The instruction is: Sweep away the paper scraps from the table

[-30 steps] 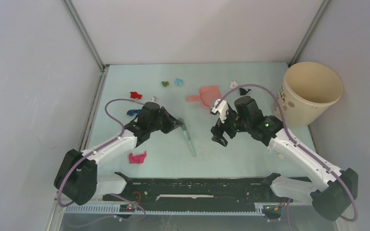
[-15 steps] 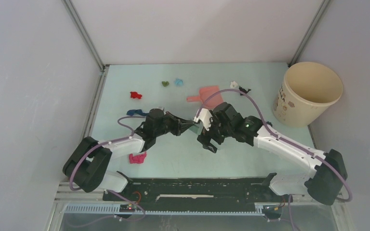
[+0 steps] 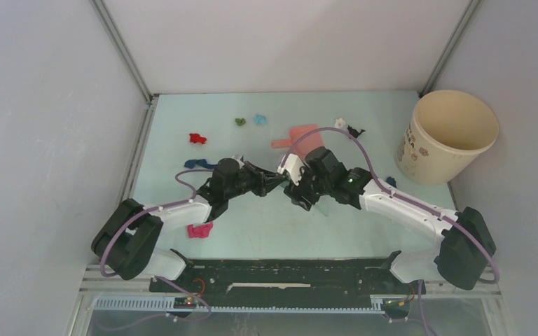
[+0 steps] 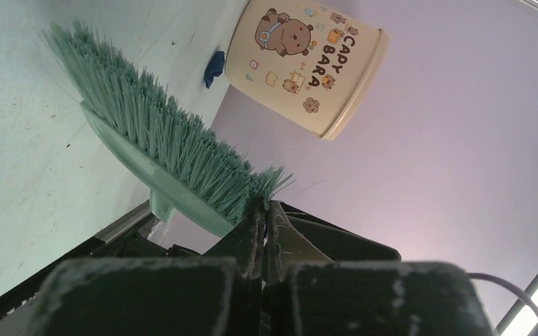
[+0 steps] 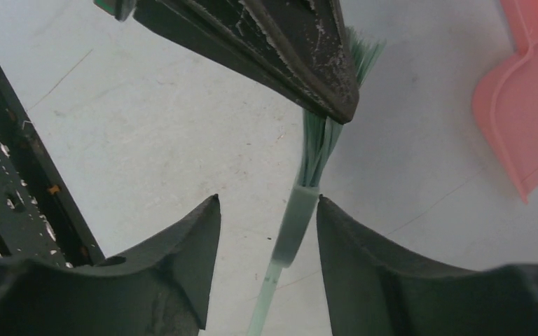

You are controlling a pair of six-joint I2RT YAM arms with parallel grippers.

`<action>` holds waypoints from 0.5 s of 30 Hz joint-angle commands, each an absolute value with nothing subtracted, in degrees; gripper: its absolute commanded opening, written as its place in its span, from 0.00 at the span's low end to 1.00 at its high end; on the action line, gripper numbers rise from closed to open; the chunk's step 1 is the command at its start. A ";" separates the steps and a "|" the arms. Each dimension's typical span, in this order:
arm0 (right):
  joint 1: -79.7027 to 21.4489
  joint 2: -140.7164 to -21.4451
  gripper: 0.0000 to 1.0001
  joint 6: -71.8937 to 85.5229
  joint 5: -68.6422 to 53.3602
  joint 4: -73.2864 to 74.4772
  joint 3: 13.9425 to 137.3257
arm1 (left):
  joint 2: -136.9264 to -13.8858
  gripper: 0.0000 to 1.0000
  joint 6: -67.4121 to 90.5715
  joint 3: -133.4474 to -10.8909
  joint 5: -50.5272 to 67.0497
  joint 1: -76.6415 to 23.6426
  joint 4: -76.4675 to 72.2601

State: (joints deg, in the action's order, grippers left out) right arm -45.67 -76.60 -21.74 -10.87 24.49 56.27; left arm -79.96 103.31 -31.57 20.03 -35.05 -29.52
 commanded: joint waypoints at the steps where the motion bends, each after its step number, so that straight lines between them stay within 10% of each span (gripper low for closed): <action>1: -43.70 -77.04 0.51 -21.29 -13.77 21.97 56.31 | -79.54 0.00 104.10 -33.43 22.09 -35.58 -33.34; 8: -41.45 -77.50 0.04 -20.37 -17.34 23.03 56.34 | -80.25 0.00 102.50 -33.83 22.82 -35.66 -34.17; 15: -33.45 -74.69 0.00 -18.81 -27.70 26.63 55.82 | -82.60 0.46 89.68 -39.66 25.53 -35.58 -31.55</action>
State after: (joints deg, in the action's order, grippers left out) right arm -38.26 -77.28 -20.62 -19.44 25.87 56.01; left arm -82.17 99.20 -34.09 22.90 -35.16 -31.55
